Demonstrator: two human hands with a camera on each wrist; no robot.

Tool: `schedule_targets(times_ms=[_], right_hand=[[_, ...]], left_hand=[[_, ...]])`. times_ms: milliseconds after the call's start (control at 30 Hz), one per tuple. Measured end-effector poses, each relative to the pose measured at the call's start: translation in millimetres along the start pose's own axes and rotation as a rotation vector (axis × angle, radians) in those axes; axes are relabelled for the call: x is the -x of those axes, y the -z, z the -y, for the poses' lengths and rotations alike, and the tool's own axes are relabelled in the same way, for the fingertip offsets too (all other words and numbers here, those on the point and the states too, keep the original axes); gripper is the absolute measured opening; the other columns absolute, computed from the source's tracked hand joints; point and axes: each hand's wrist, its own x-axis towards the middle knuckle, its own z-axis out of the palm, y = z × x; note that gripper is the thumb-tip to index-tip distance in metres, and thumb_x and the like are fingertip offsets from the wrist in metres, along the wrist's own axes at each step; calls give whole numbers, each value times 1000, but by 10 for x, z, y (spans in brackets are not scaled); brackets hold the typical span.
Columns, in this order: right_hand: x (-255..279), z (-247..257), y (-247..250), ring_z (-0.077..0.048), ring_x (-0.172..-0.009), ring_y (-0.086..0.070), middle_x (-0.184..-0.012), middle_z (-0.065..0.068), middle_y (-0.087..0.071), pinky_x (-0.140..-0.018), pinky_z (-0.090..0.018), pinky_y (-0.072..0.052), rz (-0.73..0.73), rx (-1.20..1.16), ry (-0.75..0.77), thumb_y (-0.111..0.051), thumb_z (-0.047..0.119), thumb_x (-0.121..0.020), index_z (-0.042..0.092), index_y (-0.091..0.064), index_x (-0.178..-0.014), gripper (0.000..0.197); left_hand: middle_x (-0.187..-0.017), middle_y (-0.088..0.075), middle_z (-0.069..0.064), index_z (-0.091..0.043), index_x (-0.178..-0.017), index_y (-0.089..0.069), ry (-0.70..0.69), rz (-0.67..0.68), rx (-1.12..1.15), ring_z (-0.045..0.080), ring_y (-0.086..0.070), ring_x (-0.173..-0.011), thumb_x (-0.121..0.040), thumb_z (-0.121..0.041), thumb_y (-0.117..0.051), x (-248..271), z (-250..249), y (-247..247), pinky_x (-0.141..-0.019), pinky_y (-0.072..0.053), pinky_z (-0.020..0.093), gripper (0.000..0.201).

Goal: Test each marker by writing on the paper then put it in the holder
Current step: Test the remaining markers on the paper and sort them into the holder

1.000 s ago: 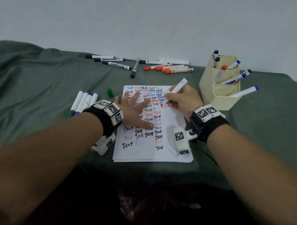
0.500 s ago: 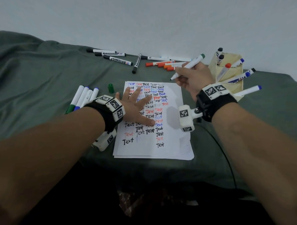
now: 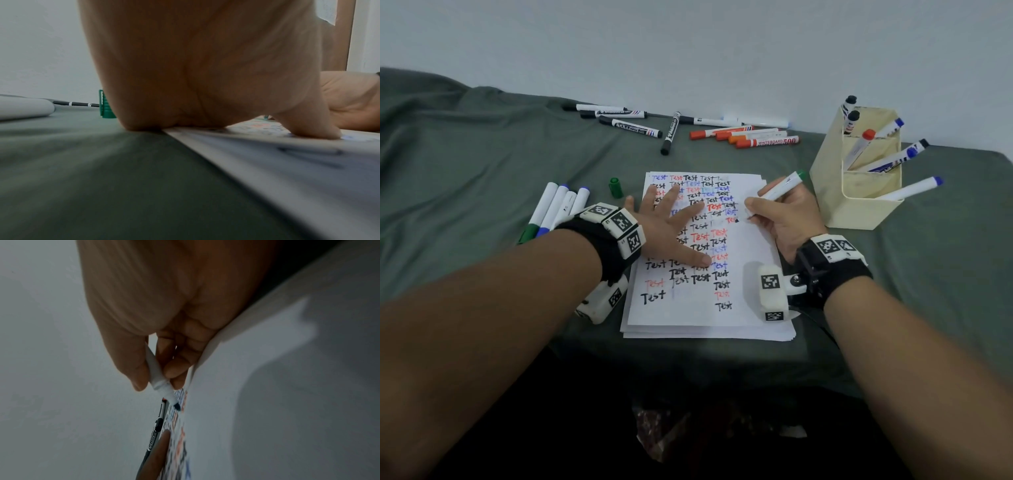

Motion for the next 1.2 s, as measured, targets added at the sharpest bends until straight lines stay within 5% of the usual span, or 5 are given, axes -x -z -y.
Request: schedule_targets(times_ms=[233, 467, 633, 900, 1200], right_hand=[[-1, -5, -15, -19, -75, -74, -80, -2, -77, -69, -29, -59, 83, 155, 13, -90, 7, -73, 27, -75, -72, 25], [0, -25, -23, -13, -65, -69, -74, -2, -74, -61, -24, -55, 95, 183, 26, -84, 0, -77, 10, -69, -86, 20], [-15, -28, -18, -19, -76, -74, -82, -5, -77, -70, -30, -59, 97, 183, 20, -89, 9, -75, 18, -73, -81, 19], [-23, -42, 1, -13, -69, -71, -77, -2, -75, -63, -25, -56, 66, 194, 12, -85, 4, -78, 13, -69, -86, 20], [-12, -32, 13, -15, -69, -71, -75, -2, -75, -64, -28, -57, 61, 212, 22, -85, 5, -77, 23, -68, -76, 25]], left_hand=[[-158, 38, -10, -62, -143, 21, 3, 3, -2, 30, 34, -146, -42, -110, -34, 3, -11, 3, -115, 15, 63, 124], [-159, 37, -9, -61, -144, 20, 0, 2, -4, 30, 33, -146, -42, -110, -33, 11, -14, 9, -115, 15, 63, 125], [-159, 37, -10, -62, -143, 20, 1, 5, 5, 30, 33, -146, -43, -109, -34, 16, -7, 10, -115, 16, 63, 123], [-158, 37, -11, -62, -144, 19, 4, 6, 8, 29, 33, -147, -48, -107, -38, 39, -16, 17, -116, 16, 63, 120], [-158, 37, -13, -64, -141, 20, 1, -2, 13, 29, 33, -146, -40, -111, -34, -6, -2, -4, -115, 17, 63, 124]])
